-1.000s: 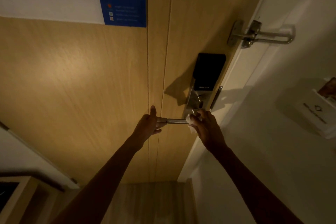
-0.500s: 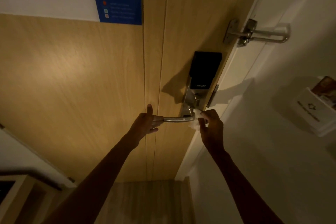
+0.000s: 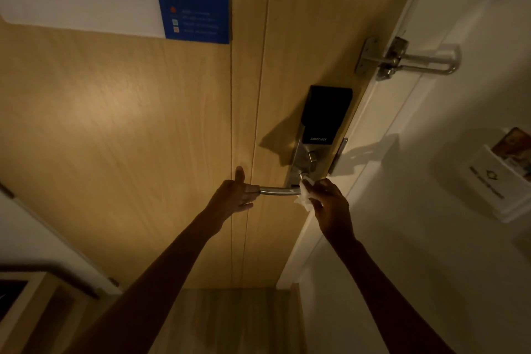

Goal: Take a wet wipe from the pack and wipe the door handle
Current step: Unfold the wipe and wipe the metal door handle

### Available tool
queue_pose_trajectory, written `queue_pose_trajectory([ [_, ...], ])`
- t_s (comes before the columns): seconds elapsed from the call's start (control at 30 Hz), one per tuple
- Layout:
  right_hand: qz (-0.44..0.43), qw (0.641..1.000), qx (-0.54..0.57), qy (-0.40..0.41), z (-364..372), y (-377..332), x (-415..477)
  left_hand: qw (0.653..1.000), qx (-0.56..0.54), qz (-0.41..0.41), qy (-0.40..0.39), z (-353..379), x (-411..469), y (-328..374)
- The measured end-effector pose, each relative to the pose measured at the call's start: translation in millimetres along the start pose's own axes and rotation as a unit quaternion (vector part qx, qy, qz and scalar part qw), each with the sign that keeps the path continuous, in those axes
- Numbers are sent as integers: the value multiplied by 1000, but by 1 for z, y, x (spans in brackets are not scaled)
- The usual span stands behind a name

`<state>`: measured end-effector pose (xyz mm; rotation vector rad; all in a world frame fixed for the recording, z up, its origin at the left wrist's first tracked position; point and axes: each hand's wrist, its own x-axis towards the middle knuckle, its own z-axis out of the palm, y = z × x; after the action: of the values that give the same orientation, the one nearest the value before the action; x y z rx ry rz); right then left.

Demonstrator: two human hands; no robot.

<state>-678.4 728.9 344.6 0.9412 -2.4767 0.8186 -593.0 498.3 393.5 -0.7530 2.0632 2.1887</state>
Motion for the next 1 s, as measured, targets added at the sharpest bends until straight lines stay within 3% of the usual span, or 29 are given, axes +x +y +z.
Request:
queue_pose_trajectory([
  [0.37,-66,991,-100,-60,9,-26,17,1000,-20,-11,18,2,8,-4],
  [0.47,-62,991,-81,-86,8,-26,11,999,-31,-20,14,1,7,-6],
  [0.57,-55,993,10,-103,-5,-21,8,999,-36,-18,17,1,9,-8],
  [0.63,-32,994,46,-93,-10,-23,12,999,-39,-18,16,2,9,-9],
  [0.8,17,998,8,-53,4,-32,24,998,-50,-23,19,2,7,-9],
  [1.0,-49,995,-82,-30,-1,-1,19,999,-38,-21,20,1,7,-8],
])
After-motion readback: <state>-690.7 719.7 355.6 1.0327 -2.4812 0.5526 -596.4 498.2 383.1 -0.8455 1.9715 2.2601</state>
